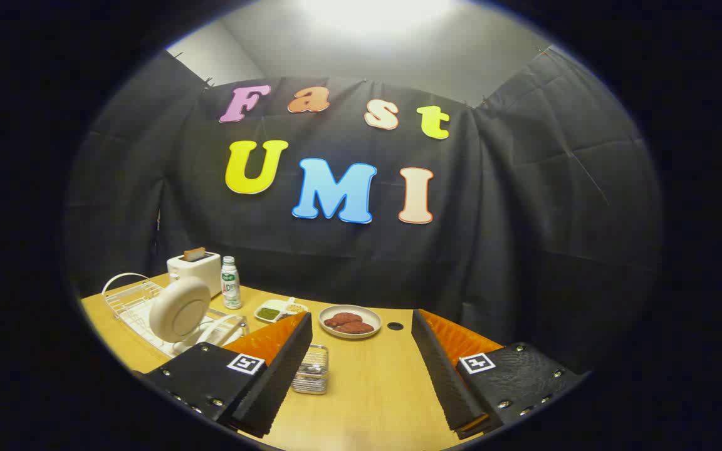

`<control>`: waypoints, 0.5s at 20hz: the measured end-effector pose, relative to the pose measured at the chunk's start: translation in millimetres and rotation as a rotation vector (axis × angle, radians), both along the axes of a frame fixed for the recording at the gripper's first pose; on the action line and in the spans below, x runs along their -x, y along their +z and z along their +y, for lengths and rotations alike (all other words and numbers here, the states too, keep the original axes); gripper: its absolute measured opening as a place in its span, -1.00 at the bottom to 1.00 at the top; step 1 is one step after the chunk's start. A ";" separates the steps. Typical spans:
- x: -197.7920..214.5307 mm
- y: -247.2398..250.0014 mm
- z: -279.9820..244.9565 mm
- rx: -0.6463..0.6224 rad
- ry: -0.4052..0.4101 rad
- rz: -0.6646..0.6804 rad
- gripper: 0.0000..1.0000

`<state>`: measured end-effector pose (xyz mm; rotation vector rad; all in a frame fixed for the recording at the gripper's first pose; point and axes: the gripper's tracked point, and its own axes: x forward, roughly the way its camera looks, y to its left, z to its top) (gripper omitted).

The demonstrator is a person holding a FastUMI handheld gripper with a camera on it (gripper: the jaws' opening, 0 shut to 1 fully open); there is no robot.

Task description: Take the plate from the dish rack, then take the spoon from the basket and place it into the plate.

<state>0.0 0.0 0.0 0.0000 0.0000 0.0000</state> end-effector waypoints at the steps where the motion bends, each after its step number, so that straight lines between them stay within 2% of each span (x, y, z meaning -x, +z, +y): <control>1: 4.3 7.1 19.2 -0.002 0.024 0.004 0.95; 10: 8.8 49.7 163.3 -0.023 0.186 0.001 0.95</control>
